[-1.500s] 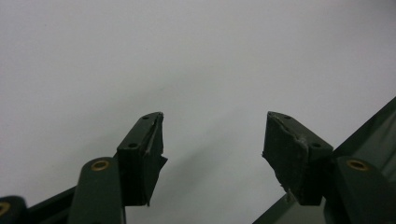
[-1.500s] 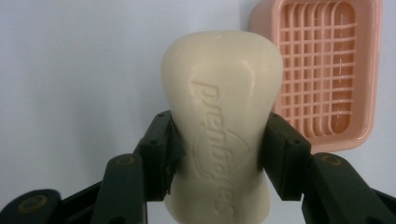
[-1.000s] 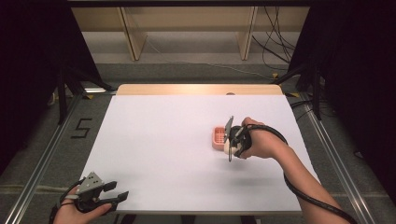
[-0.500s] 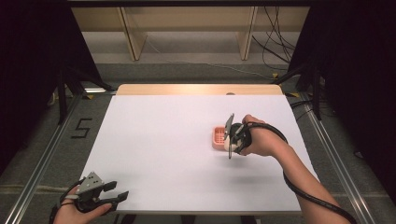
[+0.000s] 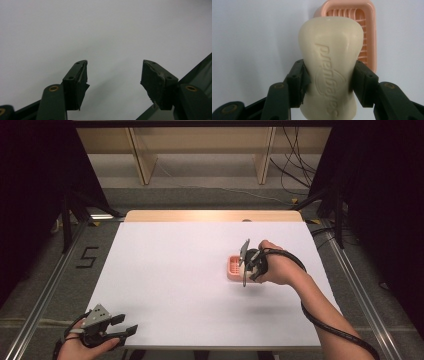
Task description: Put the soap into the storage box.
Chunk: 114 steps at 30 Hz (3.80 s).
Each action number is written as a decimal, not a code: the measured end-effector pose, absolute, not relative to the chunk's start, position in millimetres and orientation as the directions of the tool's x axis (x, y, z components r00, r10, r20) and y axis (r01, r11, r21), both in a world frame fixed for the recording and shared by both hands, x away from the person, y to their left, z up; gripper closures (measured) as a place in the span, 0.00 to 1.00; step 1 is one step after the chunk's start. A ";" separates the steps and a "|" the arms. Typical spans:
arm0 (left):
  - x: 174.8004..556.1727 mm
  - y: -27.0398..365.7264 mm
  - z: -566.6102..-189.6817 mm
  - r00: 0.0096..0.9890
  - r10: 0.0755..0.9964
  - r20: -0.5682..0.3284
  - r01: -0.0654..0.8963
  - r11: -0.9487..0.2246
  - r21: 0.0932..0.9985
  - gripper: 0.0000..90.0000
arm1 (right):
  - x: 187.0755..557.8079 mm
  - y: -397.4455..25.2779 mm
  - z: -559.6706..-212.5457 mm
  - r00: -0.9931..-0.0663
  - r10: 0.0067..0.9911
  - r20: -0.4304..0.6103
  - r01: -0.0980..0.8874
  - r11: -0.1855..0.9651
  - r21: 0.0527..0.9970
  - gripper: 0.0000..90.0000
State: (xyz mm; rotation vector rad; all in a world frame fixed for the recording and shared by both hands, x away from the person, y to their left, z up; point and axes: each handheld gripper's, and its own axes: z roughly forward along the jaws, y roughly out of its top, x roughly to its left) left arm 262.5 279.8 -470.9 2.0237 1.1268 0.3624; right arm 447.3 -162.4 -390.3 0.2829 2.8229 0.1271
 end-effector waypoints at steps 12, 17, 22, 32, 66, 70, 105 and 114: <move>262.6 280.1 -470.5 0.570 0.813 -0.119 0.598 -0.311 0.739 0.42 | 456.9 -164.8 -391.6 -0.931 0.185 -0.316 0.151 0.980 0.130 0.56; 262.6 280.1 -470.2 0.571 0.812 -0.120 0.599 -0.312 0.737 0.42 | 458.6 -164.0 -392.1 -0.920 0.223 -0.321 0.187 0.972 0.139 0.56; 262.6 280.0 -470.7 0.569 0.814 -0.118 0.595 -0.308 0.742 0.42 | 461.3 -162.0 -391.9 -0.922 0.205 -0.327 0.167 0.976 0.139 0.56; 262.6 280.0 -470.7 0.569 0.814 -0.118 0.595 -0.309 0.742 0.42 | 465.1 -157.3 -392.9 -0.916 0.194 -0.351 0.152 0.978 0.143 0.56; 262.3 279.9 -470.0 0.569 0.813 -0.124 0.598 -0.305 0.742 0.42 | 480.4 -145.6 -395.7 -0.907 0.207 -0.367 0.153 0.973 0.170 0.56; 262.3 279.9 -469.9 0.569 0.813 -0.126 0.598 -0.303 0.742 0.42 | 481.8 -145.5 -397.1 -0.906 0.217 -0.362 0.167 0.972 0.166 0.56; 262.2 279.5 -469.7 0.569 0.813 -0.122 0.596 -0.305 0.743 0.42 | 489.8 -145.0 -414.7 -0.903 0.246 -0.352 0.192 0.965 0.180 0.56; 262.2 279.6 -469.6 0.569 0.813 -0.123 0.595 -0.304 0.743 0.42 | 489.9 -145.4 -420.3 -0.900 0.282 -0.331 0.233 0.956 0.180 0.56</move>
